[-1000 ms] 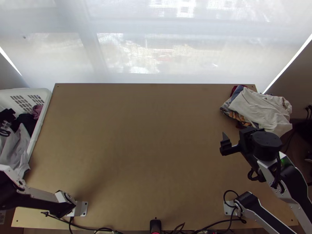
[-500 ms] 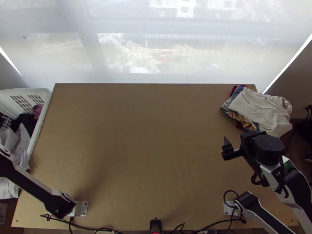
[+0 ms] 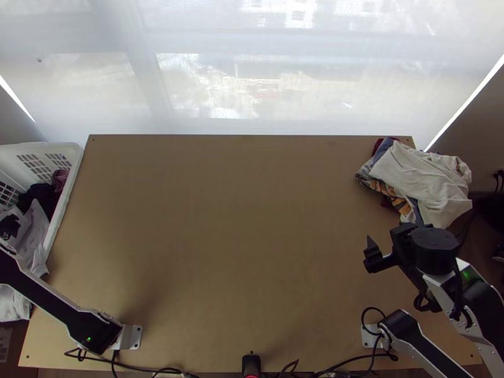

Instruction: Fold the t-shirt

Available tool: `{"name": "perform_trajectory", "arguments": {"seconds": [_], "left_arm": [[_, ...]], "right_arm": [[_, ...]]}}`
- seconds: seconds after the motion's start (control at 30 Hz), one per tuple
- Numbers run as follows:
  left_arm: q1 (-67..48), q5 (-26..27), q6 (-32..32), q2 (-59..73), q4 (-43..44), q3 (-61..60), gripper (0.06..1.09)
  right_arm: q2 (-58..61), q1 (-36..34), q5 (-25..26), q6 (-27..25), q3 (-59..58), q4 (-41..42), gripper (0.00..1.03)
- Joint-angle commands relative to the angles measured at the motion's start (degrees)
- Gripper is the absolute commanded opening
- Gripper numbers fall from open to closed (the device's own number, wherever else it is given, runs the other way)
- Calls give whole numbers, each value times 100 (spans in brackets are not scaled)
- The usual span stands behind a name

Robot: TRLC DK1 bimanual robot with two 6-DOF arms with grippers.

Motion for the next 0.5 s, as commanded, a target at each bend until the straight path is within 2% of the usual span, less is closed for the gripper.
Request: {"name": "perform_trajectory", "arguments": {"seconds": [0.0,0.17,0.23,0.27,0.3,0.4,0.47], "left_arm": [[173,-232,267,880,798,121,104],[199,-540,267,1099,1316,130,104],[190,-540,250,1143,1351,130,98],[164,-549,214,1143,1360,121,90],[147,-549,179,1143,1387,121,75],[138,-549,135,976,1659,60,9],[120,-540,47,836,1615,42,9]], "right_arm": [[-47,-107,0,-11,-68,-360,98],[14,-274,9,-64,-235,-289,98],[23,-318,9,-108,-297,-263,98],[23,-335,9,-125,-341,-254,98],[23,-353,9,-143,-376,-245,98],[23,-414,9,-169,-446,-140,98],[32,-423,9,-169,-481,-96,98]]}}
